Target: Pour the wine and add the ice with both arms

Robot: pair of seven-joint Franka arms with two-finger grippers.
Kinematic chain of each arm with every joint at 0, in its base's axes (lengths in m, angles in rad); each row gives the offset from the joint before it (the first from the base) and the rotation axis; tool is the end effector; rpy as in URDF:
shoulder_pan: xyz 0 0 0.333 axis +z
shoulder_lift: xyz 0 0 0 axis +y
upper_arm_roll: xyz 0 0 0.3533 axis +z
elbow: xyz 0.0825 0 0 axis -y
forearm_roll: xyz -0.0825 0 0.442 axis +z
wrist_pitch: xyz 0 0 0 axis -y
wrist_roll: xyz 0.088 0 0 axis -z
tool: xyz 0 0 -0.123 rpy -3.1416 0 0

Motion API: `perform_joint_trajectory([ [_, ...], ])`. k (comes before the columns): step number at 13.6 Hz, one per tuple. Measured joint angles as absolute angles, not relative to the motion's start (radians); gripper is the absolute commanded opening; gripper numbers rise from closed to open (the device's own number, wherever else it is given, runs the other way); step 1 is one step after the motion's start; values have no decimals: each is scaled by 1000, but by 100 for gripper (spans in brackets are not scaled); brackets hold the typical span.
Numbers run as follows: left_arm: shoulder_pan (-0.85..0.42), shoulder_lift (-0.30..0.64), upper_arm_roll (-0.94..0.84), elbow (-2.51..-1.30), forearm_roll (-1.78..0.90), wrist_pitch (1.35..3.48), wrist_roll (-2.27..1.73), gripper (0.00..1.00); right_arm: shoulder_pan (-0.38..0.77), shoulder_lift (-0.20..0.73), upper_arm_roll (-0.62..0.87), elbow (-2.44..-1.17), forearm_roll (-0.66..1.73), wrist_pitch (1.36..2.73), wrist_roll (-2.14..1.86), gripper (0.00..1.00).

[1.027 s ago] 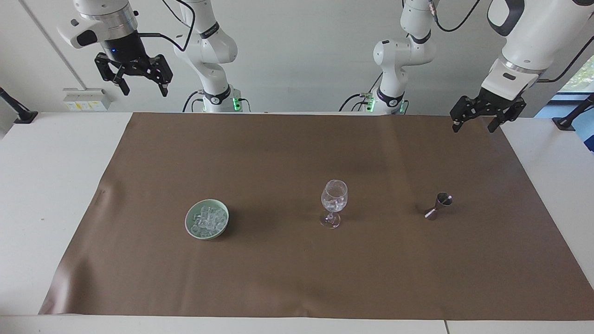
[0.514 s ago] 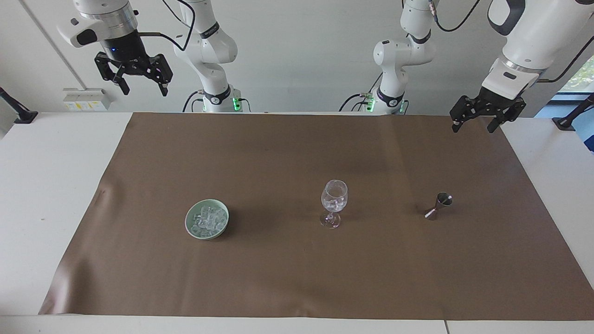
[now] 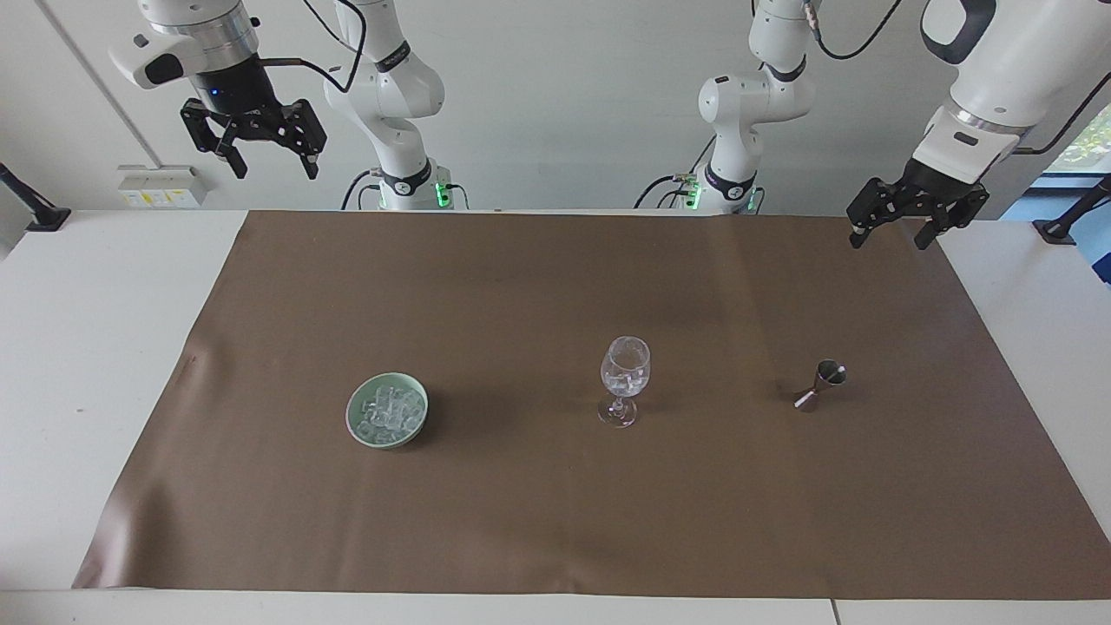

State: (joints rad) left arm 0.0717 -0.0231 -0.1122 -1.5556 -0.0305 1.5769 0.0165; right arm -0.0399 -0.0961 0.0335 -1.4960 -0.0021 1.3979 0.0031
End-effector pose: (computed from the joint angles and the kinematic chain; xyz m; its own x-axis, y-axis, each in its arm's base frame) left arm 0.6056 -0.0291 0.6685 0.9974 -0.0568 0.0447 -0.0581 -0.9979 0.0272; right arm 0.5575 -0.0027 0.7258 0.9999 -0.0100 -0.0020 -0.0100 -0.9999 0.0053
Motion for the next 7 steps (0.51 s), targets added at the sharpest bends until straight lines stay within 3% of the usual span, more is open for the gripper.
perform_joint_trajectory([
  [7,72,-60,-111,-1558,-31,1571,16,100,-36,-101,17,-1496,1,1398,90,100],
])
